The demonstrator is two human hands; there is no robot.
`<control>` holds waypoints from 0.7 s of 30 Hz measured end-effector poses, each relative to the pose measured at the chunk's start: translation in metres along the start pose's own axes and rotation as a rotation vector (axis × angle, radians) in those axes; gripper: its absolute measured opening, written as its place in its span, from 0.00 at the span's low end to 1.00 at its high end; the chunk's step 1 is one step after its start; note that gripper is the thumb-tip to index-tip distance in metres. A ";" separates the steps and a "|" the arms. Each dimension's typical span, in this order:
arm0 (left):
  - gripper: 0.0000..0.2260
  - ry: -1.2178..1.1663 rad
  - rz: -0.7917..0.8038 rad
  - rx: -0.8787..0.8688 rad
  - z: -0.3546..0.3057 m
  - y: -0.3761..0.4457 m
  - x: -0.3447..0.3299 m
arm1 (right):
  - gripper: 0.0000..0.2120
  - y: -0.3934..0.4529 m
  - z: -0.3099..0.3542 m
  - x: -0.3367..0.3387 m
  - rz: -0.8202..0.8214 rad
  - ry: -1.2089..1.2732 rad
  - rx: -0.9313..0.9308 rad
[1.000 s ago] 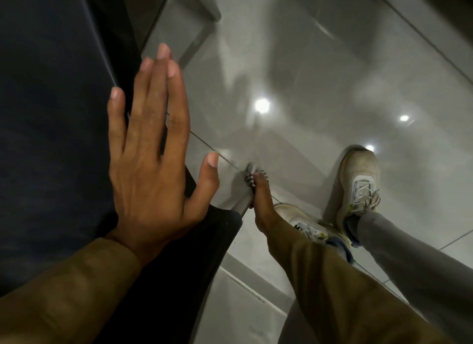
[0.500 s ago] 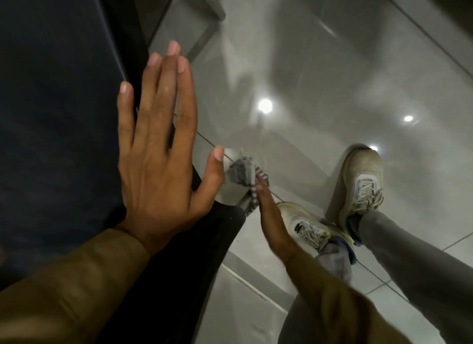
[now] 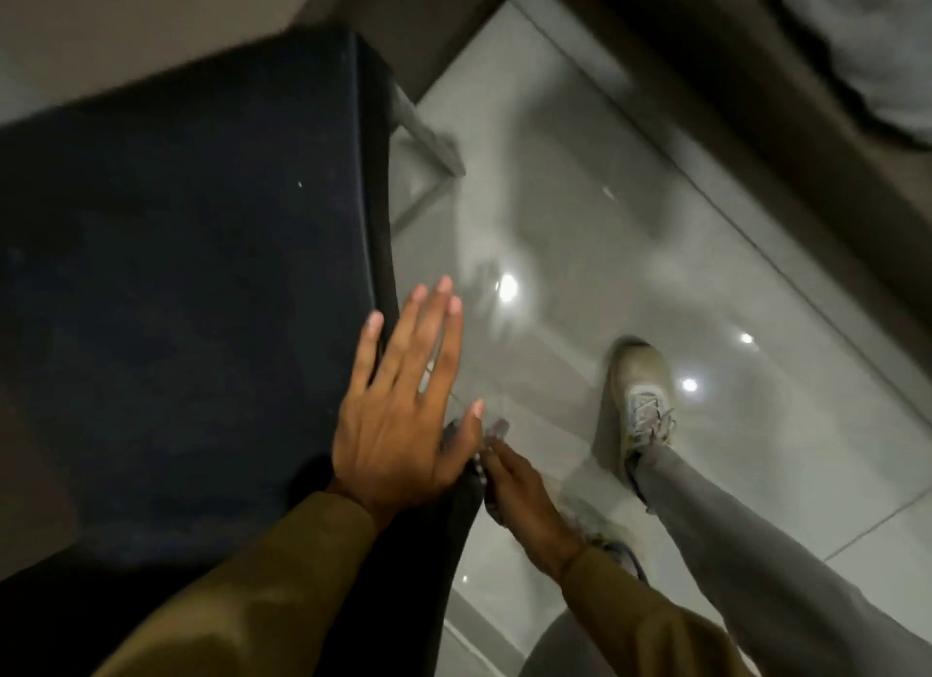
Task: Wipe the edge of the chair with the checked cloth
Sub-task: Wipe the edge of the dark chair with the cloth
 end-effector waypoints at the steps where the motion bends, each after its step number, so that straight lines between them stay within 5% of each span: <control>1: 0.38 0.006 0.011 -0.007 -0.001 0.000 -0.001 | 0.16 -0.001 0.010 -0.002 -0.007 0.020 -0.021; 7: 0.37 -0.123 -0.025 0.086 0.013 0.022 0.014 | 0.17 0.020 0.088 0.000 -0.131 0.188 0.028; 12: 0.36 -0.326 -0.075 0.231 0.076 0.146 0.046 | 0.17 0.053 0.173 0.026 -0.248 0.249 0.192; 17: 0.35 -0.408 0.161 0.425 0.152 0.253 0.031 | 0.16 0.062 0.262 0.036 -0.356 0.254 0.389; 21: 0.31 -0.385 0.154 0.522 0.163 0.274 0.027 | 0.14 0.070 0.322 0.012 -0.354 0.221 0.454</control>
Point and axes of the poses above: each hand's wrist, its own y-axis towards the middle knuckle, its own x-axis out of the back of the hand, z = x × y, the point moved 5 cm from there along y, towards the middle knuckle, and after that the axes turned 11 degrees about y, right-handed, at the moved point
